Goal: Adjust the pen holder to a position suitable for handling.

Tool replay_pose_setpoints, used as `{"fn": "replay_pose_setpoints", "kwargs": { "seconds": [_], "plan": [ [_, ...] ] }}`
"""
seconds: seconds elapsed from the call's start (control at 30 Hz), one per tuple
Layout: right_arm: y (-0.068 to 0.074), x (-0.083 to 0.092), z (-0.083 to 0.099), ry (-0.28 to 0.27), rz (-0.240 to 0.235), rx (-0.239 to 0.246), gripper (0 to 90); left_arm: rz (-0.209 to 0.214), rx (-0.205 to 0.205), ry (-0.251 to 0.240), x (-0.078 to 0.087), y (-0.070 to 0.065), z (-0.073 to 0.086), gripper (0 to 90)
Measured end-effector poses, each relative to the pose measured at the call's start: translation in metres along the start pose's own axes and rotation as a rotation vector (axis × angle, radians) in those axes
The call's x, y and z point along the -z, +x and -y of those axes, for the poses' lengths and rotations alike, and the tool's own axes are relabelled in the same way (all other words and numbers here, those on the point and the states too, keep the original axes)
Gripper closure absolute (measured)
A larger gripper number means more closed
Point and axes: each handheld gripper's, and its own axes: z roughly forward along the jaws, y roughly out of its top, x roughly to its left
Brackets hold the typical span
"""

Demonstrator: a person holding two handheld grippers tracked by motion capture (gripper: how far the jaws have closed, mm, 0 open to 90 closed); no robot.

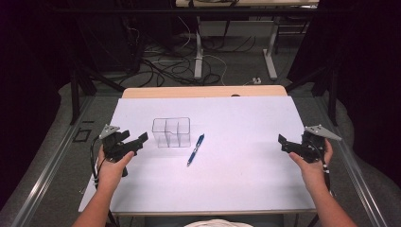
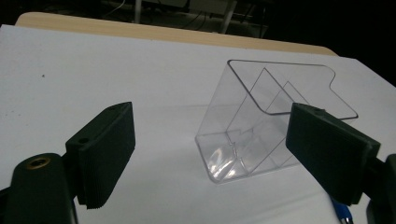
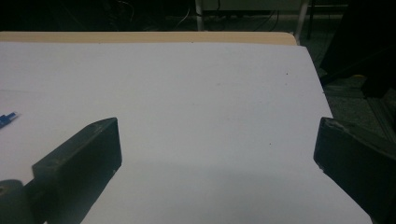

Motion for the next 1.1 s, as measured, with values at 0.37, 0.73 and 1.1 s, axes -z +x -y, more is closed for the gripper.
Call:
{"fn": "replay_pose_setpoints", "kwargs": {
  "seconds": [0.37, 0.73, 1.1],
  "plan": [
    [0.004, 0.002, 0.001, -0.007, -0.015, 0.020, 5.4, -0.021, -0.017, 0.028, -0.004, -0.015, -0.020, 26.6],
    [0.002, 0.003, 0.003, 0.014, -0.025, 0.007, 8.2, -0.067, -0.035, 0.092, -0.014, -0.023, -0.041, 32.9],
    [0.003, 0.003, 0.004, 0.014, -0.041, -0.016, 10.1, -0.056, 0.018, 0.161, -0.018, -0.027, -0.064, 37.7]
  ]
}}
